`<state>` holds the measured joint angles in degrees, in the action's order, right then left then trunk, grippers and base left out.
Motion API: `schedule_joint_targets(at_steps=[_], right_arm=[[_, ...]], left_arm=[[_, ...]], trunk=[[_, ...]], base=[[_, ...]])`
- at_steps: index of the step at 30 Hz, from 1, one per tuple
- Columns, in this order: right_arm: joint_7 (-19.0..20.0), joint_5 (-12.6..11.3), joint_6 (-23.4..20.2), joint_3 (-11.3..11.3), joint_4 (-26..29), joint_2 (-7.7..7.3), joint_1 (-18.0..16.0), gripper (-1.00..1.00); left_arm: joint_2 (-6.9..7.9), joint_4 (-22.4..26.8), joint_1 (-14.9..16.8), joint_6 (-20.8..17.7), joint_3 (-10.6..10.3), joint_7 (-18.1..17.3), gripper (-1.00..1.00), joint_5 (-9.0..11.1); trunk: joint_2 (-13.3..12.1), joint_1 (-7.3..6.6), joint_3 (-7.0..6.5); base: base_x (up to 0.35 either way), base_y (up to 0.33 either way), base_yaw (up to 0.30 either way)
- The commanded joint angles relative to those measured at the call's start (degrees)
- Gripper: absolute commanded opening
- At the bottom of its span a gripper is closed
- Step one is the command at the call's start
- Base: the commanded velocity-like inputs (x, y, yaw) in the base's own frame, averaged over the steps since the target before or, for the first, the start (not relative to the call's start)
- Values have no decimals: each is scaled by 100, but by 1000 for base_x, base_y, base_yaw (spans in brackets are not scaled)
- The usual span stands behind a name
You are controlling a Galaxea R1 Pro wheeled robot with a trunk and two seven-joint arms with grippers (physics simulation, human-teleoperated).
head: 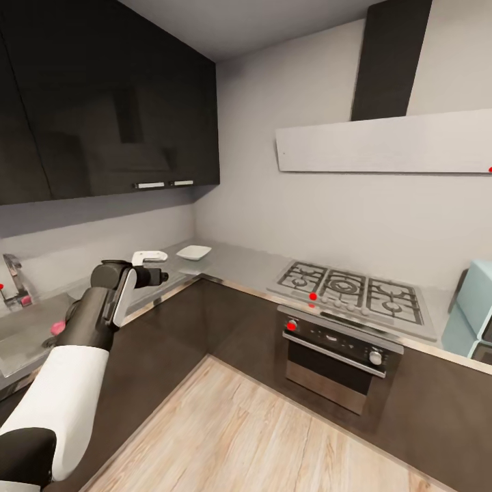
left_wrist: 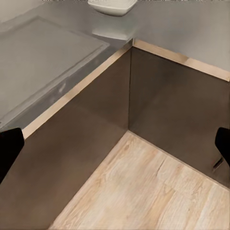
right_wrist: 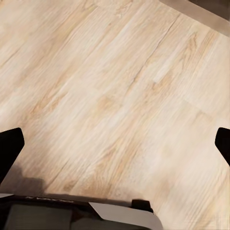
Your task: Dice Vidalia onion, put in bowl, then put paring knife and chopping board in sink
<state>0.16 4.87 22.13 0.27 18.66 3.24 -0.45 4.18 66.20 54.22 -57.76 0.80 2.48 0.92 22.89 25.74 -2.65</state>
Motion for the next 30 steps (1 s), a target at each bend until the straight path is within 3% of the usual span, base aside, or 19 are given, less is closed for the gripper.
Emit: schedule_joint_targets(at_steps=[1,6,10,13,30], right_arm=[[-3,50,12,-18,-7,1,-3,100],[-20,49,-23,-13,-103,19,-2,100],[-2,43,-28,-21,-789,23,-3,100],[5,41,-20,-16,-957,26,-1,100],[6,40,-33,-1,-1089,61,-2,100]], left_arm=[[2,-5,1,-20,-5,23,100,12],[12,-125,1,-14,-3,24,100,6],[45,-221,1,-9,-14,24,100,3],[54,-263,1,-8,-7,24,100,2],[159,-292,1,-8,-4,24,100,-4]], trunk=[[3,5,2],[3,5,2],[3,5,2],[3,5,2],[3,5,2]], base=[[295,0,0],[317,0,0],[328,0,0],[329,0,0],[329,0,0]])
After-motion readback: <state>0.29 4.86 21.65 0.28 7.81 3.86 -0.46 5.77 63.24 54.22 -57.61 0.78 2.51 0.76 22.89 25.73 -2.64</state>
